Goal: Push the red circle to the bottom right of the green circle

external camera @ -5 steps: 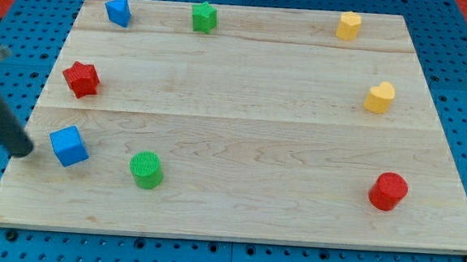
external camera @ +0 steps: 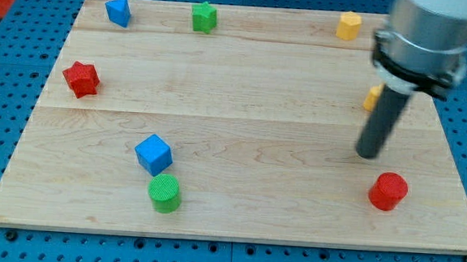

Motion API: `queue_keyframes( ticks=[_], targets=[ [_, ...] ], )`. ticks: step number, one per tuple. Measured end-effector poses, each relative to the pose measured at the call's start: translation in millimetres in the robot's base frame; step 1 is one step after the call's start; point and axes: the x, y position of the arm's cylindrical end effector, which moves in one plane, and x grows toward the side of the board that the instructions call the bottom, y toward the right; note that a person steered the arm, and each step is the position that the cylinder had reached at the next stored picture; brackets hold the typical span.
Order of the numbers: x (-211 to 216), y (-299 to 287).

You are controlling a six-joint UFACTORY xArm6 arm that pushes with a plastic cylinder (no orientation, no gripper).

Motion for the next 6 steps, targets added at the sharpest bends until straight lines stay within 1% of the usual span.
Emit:
queue_keyframes(
  ticks=[1,2,3,4,5,6],
  targets=[
    [43,0],
    [46,40],
    [38,103],
    [84,37],
    [77,-47],
    [73,-43]
  ],
)
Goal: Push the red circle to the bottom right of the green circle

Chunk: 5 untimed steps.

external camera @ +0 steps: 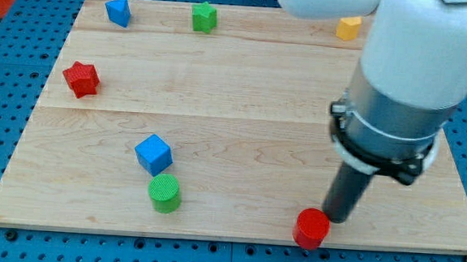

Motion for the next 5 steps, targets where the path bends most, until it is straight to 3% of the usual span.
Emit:
queue_keyframes(
  ticks=[1,2,4,5],
  targets=[
    [34,46],
    [37,36],
    [8,-140],
    [-38,-213]
  ],
)
